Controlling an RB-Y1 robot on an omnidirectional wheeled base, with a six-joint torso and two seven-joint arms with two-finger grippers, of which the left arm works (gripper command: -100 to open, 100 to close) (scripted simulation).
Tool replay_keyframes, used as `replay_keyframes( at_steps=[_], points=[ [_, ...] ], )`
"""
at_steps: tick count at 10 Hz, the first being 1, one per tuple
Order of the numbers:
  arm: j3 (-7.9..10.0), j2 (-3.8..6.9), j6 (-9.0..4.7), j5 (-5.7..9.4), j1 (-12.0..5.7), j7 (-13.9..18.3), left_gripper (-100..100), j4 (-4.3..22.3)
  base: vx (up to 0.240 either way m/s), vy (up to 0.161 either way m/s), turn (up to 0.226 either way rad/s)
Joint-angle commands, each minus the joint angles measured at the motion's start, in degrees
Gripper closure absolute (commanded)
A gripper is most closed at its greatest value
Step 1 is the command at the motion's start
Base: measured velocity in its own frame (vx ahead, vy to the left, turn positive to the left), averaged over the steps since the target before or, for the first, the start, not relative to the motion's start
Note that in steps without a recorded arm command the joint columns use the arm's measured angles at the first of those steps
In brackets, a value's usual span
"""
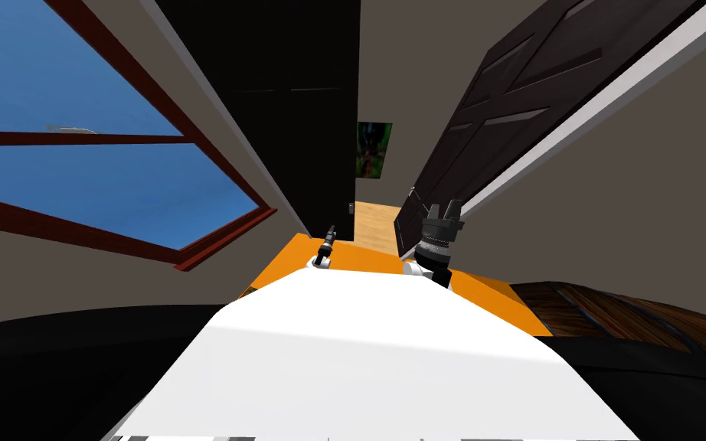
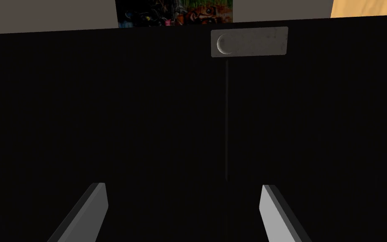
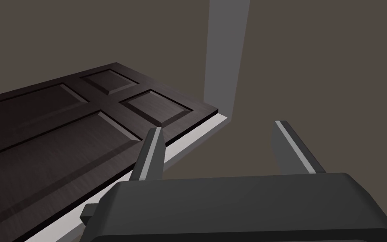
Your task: Push the door open
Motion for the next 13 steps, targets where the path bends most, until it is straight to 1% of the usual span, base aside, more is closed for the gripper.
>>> replay_keyframes(
  at_steps=[1, 6, 10, 11, 12, 13],
  points=[
    [-0.13, -0.23, -0.48, 0.0, -0.59, 0.19, -100, 1.6, 0.106, -0.025, -0.005],
    [-0.44, -0.8, -1.7, 0.04, -2.42, 0.78, -100, 6.16, 0.089, -0.021, -0.003],
    [-0.84, -1.76, -3.27, 0.09, -4.78, 1.55, -100, 12.05, 0.136, -0.028, -0.006],
    [-0.91, -1.96, -3.52, 0.1, -5.15, 1.67, -100, 12.98, 0.169, -0.027, -0.003],
    [-0.84, -1.87, -3.34, 0.1, -4.94, 1.53, -100, 12.37, 0.075, -0.01, 0.001],
    [-0.7, -1.43, -3.46, 0.18, -5.03, 1.45, -100, 12.62, 0.135, -0.031, -0.027]
  ],
)
